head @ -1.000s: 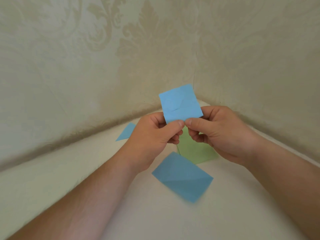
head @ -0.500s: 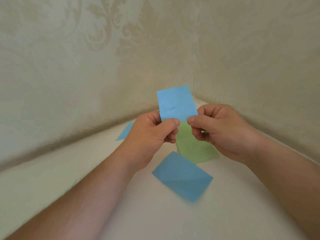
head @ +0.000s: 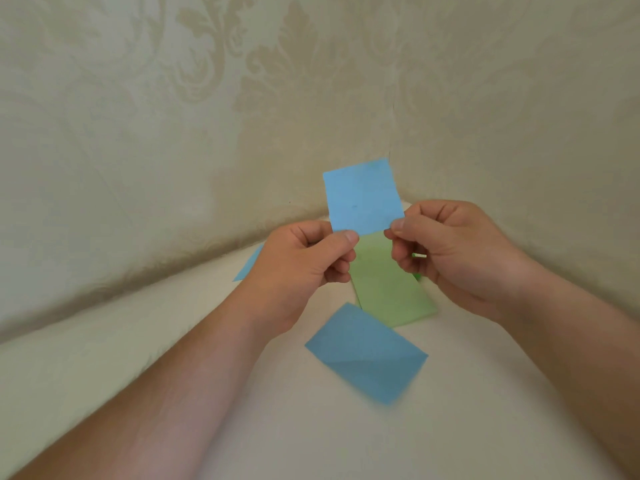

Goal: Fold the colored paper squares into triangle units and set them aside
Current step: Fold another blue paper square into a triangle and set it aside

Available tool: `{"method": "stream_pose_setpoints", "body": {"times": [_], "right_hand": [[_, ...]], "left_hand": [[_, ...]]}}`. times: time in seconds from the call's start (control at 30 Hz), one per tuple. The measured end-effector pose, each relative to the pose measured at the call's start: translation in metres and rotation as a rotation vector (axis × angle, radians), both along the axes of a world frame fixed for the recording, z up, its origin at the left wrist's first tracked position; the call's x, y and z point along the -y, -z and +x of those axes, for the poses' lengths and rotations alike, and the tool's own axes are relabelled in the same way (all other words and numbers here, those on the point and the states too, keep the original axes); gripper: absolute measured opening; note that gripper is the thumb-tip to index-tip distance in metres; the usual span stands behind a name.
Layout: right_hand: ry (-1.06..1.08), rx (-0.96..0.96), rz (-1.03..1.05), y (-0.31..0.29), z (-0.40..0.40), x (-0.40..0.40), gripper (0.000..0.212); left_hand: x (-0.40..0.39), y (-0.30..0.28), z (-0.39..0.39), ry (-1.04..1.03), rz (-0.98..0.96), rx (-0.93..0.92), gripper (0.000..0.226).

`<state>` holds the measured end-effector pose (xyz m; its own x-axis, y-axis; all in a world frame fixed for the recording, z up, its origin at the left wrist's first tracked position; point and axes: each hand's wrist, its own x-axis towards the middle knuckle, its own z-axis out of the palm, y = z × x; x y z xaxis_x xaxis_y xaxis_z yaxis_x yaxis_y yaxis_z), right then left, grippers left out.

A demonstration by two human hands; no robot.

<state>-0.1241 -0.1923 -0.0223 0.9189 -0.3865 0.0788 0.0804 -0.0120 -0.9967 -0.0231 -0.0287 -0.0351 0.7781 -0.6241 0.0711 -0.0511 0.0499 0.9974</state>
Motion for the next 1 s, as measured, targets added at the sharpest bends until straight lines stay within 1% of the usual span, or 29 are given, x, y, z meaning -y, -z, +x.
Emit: {"method": "stream_pose_setpoints", "body": {"times": [0.1, 0.2, 0.3, 0.47, 0.57, 0.77, 0.93, 1.0], "right_hand": [[0.049, 0.009, -0.006, 0.0007, 0.0009, 0.0001, 0.038], [0.064, 0.009, -0.016, 0.0021, 0.0019, -0.0008, 0.031], [0.068, 0.007, -0.034, 0.0023, 0.0023, -0.0007, 0.03], [0.09, 0.017, -0.068, 0.0035, 0.0026, -0.0007, 0.036], [0.101, 0.021, -0.077, 0.0045, 0.0033, -0.0006, 0.033], [0.153, 0.046, -0.094, 0.0044, 0.0054, 0.0046, 0.033], [0.187, 0.045, -0.08, 0.0061, 0.0065, 0.0047, 0.03], [0.153, 0.012, -0.047, 0.0062, 0.0062, 0.0043, 0.024]], "left_hand": [[0.0003, 0.0006, 0.0014, -0.015, 0.007, -0.004, 0.018], [0.0011, 0.0007, 0.0016, -0.017, 0.024, -0.006, 0.018], [0.0008, 0.001, 0.0013, -0.013, 0.04, -0.027, 0.017], [-0.0005, 0.0036, 0.0029, -0.051, 0.167, 0.115, 0.019], [-0.001, 0.0032, 0.0042, -0.05, 0.159, 0.097, 0.018], [-0.0042, -0.0011, 0.0056, 0.056, 0.146, 0.105, 0.016], [-0.005, -0.0034, 0.0042, 0.041, 0.146, 0.123, 0.016], [-0.0044, -0.0033, 0.0031, 0.025, 0.136, 0.107, 0.018]]}}
